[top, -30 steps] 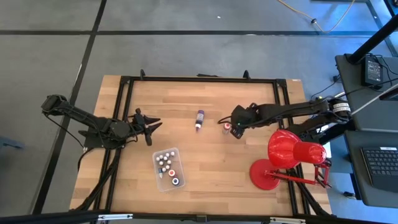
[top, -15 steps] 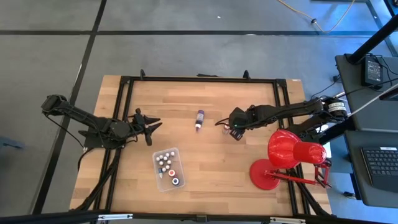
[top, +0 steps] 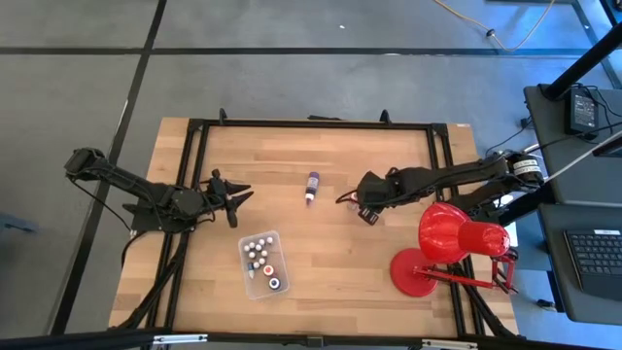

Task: Pick & Place food coloring
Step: Put the large pink food coloring bottle into the bin

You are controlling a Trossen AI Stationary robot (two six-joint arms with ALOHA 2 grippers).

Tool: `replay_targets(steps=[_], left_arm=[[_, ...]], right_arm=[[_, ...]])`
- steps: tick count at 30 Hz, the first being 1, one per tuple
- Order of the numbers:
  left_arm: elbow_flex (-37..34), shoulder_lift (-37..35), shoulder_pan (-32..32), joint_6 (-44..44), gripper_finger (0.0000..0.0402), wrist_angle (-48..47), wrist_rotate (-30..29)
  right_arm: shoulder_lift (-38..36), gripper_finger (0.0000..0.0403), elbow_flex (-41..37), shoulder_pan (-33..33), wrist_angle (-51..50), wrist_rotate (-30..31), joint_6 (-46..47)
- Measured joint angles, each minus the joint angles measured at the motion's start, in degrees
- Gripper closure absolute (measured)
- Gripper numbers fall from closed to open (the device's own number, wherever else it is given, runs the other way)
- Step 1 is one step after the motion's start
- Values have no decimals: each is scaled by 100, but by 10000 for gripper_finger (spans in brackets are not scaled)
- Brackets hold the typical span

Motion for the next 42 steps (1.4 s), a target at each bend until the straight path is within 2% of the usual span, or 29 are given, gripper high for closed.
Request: replay_targets(steps=[3,7,12,15,18,23,26,28,34,42], left_arm=[[0,0,2,0,303,0,0],[0,-1,0,-1,300,0,0],[0,-1,0,-2,301,0,0],[0,0,0,-2,303,0,0],[0,0,0,-2,303,0,0],[0,0,0,-2,300,0,0],[0,0,0,-2,301,0,0],[0,-2,0,-2,302,0,0],[0,0,1,-2,302,-7,2],[0,-2,1,-2,302,-39,2]], right_arm=[[0,281,274,224,-13,122,14],[0,281,727,410,-382,816,7],[0,281,1221,424,-384,1533,-328],[0,281,1366,424,122,1865,-839],[0,281,1451,413,1022,1872,-1568],[69,281,1458,409,2911,1317,-2747],[250,281,1460,409,3720,789,-3253],[438,281,1542,408,3922,529,-3436],[1382,281,2586,400,3258,-46,-3629],[2768,281,4443,409,1090,-1117,-3604]])
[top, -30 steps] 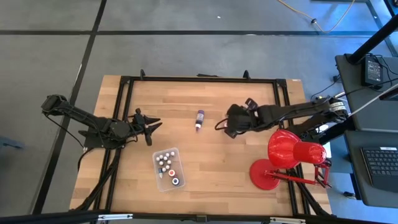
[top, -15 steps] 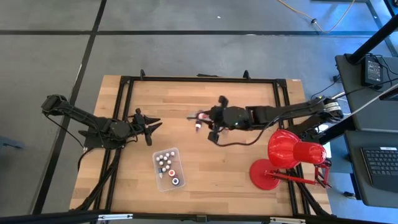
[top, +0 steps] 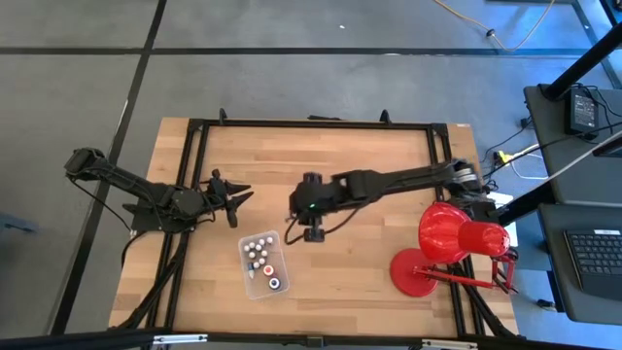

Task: Pick & Place food coloring
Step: Put the large pink food coloring bottle into the bin

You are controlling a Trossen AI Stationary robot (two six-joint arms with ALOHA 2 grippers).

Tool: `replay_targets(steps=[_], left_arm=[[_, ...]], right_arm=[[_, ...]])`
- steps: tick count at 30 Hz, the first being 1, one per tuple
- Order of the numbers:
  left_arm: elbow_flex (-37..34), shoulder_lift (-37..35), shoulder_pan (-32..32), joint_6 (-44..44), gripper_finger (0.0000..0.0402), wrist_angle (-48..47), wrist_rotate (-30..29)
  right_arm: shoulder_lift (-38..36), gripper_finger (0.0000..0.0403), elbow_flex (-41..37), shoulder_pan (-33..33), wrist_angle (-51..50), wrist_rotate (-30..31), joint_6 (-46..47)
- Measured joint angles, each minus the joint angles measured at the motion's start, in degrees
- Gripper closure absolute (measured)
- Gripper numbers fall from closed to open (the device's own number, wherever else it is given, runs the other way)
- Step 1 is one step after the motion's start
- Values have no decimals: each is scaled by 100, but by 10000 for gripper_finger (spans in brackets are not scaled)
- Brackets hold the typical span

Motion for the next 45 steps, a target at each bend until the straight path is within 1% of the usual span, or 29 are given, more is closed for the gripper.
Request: replay_targets(steps=[2,5,9,15,17,21,24,28,31,35,38,40,42,45], left_arm=[[0,0,1,0,303,-43,0],[0,0,1,0,303,-53,0],[0,0,-1,0,300,-53,0],[0,2,0,0,302,-53,0],[0,2,0,0,303,-51,0],[0,2,1,0,302,-51,0],[0,0,0,0,300,-51,0],[0,2,-1,0,300,-51,0],[0,0,-1,0,303,-51,0],[0,0,-1,0,303,-49,0],[0,0,-1,0,300,-47,0],[0,1,-1,0,300,-47,0],[0,0,-1,0,300,-47,3],[0,0,0,0,302,-47,134]], right_arm=[[312,281,287,55,-480,-206,0],[688,281,525,151,-947,-440,7],[1047,281,552,317,-1020,-689,15],[1376,280,554,500,-968,-698,15],[1426,265,554,536,-961,-693,15],[1452,220,554,561,-935,-689,13],[1452,197,557,561,-930,-689,-8],[1452,181,557,561,-929,-686,-19],[1337,177,554,559,-1096,-680,1],[918,176,563,591,-1158,-639,0],[665,176,559,663,-1418,-592,0],[492,177,559,744,-1569,-350,7],[341,178,517,859,-1645,65,20],[16,177,-67,1024,-1239,538,18]])
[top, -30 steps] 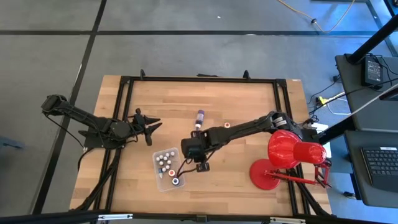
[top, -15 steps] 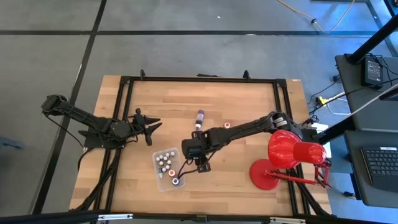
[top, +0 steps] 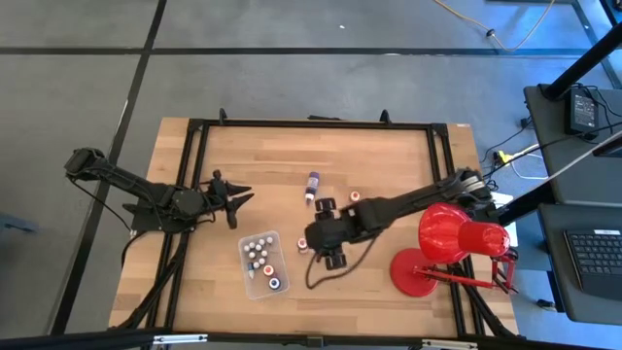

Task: Pick & Place food coloring
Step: Put the large pink food coloring bottle into the bin

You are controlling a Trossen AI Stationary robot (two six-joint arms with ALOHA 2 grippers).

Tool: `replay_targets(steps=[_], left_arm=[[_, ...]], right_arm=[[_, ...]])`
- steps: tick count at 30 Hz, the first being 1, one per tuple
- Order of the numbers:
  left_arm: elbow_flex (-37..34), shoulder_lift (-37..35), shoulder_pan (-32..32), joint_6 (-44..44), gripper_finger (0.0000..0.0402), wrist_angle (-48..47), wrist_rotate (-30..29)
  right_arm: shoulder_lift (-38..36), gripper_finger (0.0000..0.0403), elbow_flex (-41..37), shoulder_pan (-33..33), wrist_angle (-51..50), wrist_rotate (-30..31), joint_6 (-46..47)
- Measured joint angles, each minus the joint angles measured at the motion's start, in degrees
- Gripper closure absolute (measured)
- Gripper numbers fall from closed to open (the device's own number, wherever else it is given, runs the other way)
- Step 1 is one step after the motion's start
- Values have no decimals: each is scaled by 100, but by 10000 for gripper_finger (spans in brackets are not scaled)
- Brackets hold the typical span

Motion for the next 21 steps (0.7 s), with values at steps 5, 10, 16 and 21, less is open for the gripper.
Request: replay_targets(steps=[5,10,16,21], left_arm=[[0,0,-2,0,302,3,376],[0,0,-2,0,300,0,633],[0,2,-2,12,302,65,980],[315,38,-4,764,303,200,1511]], right_arm=[[-846,176,-1559,103,1472,-98,58],[-1810,179,-3013,100,2708,-250,195],[-2825,179,-4799,88,4344,-274,115],[-3427,179,-5907,-105,5423,-272,-172]])
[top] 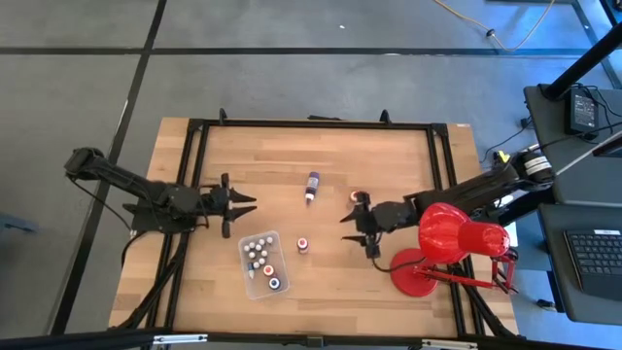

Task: Pick & Place food coloring
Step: Put the large pink food coloring bottle into the bin

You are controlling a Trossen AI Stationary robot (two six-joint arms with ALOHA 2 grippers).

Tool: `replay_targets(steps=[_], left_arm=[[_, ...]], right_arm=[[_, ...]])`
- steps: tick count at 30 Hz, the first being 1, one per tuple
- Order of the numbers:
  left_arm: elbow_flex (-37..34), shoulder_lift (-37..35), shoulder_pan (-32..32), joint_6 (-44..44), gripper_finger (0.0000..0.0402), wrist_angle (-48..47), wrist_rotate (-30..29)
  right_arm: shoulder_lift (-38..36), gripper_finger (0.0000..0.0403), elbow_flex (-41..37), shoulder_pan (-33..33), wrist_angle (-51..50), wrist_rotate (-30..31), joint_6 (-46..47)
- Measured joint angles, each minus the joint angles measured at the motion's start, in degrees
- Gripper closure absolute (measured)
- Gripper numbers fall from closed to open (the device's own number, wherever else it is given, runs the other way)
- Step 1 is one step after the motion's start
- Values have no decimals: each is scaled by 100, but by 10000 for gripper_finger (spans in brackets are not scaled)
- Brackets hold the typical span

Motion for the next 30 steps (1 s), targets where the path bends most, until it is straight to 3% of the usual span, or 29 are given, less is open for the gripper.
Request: replay_targets(steps=[7,18,23,30], left_arm=[[1731,789,-2,134,301,-1511,205],[4985,4079,-2,-59,303,-4016,1173],[5865,5233,2,-60,300,-4147,1764],[6428,6339,132,-61,303,-4097,1852]], right_arm=[[-532,179,-742,-363,387,22,216],[-606,179,-877,-445,575,13,322],[-604,179,-875,-445,567,0,322],[-604,179,-875,-445,575,0,324]])
